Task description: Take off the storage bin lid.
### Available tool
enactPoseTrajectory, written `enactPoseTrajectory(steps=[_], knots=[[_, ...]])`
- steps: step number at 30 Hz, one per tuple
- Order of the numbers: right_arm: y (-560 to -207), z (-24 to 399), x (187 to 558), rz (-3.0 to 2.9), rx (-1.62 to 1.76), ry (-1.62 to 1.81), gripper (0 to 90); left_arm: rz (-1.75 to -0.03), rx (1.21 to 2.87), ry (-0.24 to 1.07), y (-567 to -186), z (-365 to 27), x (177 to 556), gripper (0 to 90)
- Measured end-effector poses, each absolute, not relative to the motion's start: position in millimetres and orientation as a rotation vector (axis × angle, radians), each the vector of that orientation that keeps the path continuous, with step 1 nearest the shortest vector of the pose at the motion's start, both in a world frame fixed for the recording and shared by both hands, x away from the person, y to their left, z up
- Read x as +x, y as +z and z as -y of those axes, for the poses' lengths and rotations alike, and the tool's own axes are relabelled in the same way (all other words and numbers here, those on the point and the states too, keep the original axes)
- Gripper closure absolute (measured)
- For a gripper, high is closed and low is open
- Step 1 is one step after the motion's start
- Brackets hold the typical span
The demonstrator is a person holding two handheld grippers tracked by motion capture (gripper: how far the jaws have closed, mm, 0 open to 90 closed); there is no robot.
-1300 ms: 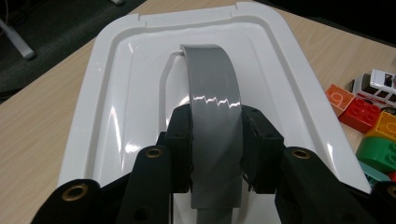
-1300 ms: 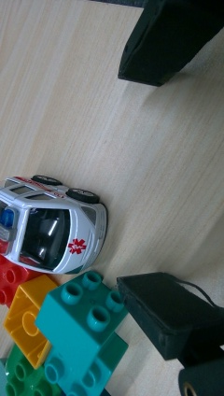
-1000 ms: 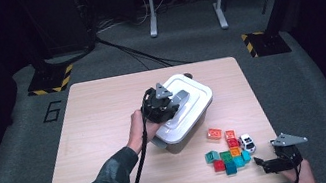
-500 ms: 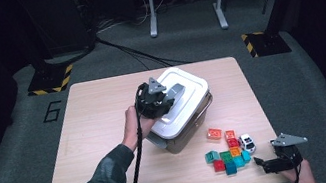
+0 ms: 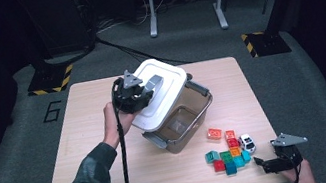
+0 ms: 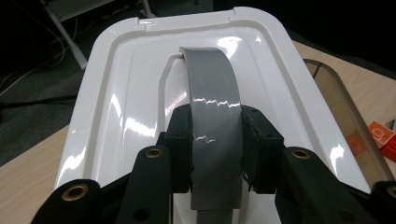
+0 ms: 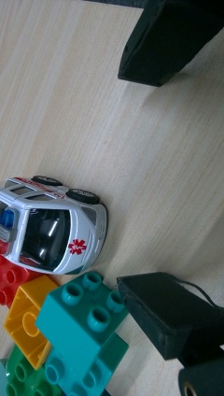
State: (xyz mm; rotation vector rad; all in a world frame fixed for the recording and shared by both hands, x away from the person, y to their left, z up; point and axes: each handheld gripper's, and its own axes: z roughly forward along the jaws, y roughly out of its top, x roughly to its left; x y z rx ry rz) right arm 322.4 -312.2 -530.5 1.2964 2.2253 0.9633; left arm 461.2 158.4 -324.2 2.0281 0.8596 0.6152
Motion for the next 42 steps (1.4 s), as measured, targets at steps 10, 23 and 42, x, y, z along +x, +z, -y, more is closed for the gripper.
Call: enactPoseTrajectory(steps=[10,23,42], knots=[[-530.7,311.9,321.7,-2.224,1.293,0.962,2.5,-0.983,1.973,0.67,-324.6,-204.1,467.9,67.1],[-530.6,312.1,321.8,-2.224,1.293,0.96,2.5,-1.152,1.911,0.735,-340.2,-255.4,475.7,67.1],[-530.5,312.6,322.2,-2.213,1.298,0.951,2.5,-1.488,1.824,0.77,-412.2,-304.9,492.1,67.2]])
